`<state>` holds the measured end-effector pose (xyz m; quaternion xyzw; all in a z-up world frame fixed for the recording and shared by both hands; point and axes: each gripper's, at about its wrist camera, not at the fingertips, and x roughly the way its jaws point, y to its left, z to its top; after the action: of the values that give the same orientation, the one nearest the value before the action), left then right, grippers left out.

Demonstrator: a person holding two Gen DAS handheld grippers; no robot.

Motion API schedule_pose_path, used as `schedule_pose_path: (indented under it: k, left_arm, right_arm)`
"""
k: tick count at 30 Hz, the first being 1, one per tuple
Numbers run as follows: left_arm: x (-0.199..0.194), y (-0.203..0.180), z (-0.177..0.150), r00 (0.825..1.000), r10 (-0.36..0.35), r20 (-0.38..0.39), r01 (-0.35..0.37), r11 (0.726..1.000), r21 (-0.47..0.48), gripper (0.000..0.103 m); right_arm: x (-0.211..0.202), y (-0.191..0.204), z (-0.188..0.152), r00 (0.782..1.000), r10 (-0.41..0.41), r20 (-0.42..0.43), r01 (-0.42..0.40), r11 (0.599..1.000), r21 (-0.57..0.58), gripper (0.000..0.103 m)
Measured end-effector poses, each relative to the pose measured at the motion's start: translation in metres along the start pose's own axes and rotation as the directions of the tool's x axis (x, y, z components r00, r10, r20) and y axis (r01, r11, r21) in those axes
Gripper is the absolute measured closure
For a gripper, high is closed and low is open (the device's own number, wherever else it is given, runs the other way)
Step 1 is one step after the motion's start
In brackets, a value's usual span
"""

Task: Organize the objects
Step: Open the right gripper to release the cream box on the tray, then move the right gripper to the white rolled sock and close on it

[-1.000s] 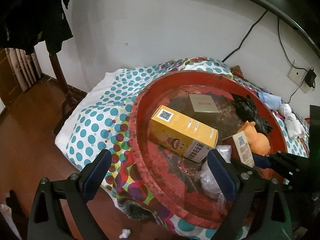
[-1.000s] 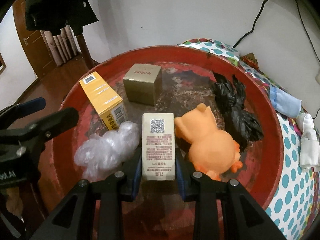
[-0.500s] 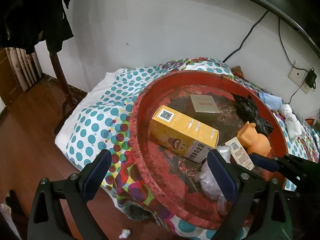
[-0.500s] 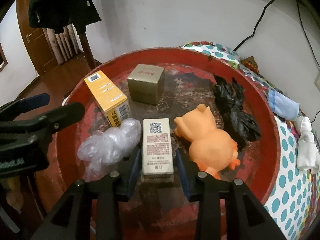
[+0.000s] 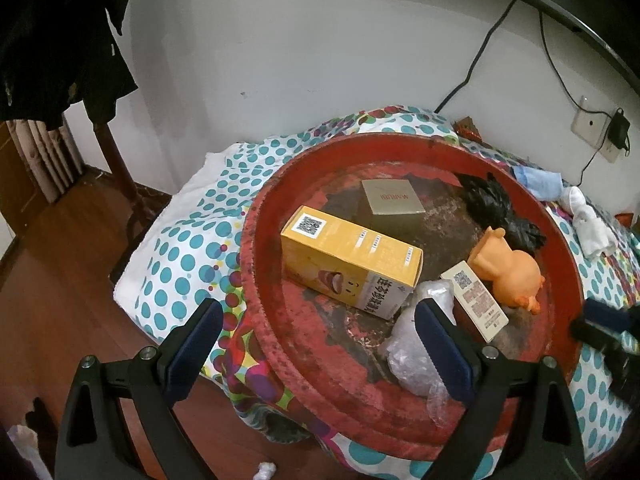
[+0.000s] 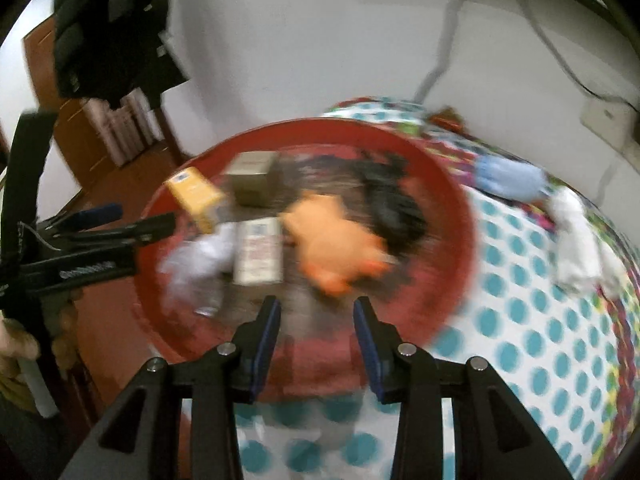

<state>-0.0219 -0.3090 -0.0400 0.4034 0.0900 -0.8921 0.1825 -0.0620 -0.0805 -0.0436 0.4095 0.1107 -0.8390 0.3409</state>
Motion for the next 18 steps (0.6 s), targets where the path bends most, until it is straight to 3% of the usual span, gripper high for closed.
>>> schedule_pose_path:
  k: [6, 10, 14, 18]
  left_arm:
    - [-0.002, -0.007, -0.001, 1.000, 0.004, 0.015, -0.004, 1.000, 0.018, 0.007]
    - [0.000, -0.013, -0.002, 1.000, -0.021, 0.007, 0.021, 0.999, 0.025, 0.007]
    - [-0.002, -0.023, -0.004, 0.999, 0.003, 0.032, -0.005, 0.998, 0.070, 0.006]
    - [0.000, -0.027, -0.006, 0.999, -0.024, 0.022, 0.023, 0.997, 0.069, 0.005]
  right_arm:
    - [-0.016, -0.103, -0.012, 0.982, -0.188, 0.017, 0.182, 0.967, 0.176, 0.064]
    - [-0.022, -0.174, -0.013, 0.941, -0.338, 0.015, 0.324, 0.912, 0.254, 0.064]
    - [-0.021, -0.230, -0.013, 0.923, -0.384, -0.002, 0.363, 0.871, 0.330, 0.064]
    - [-0.008, -0.264, -0.006, 0.922, -0.387, -0.032, 0.371, 0.853, 0.368, 0.064]
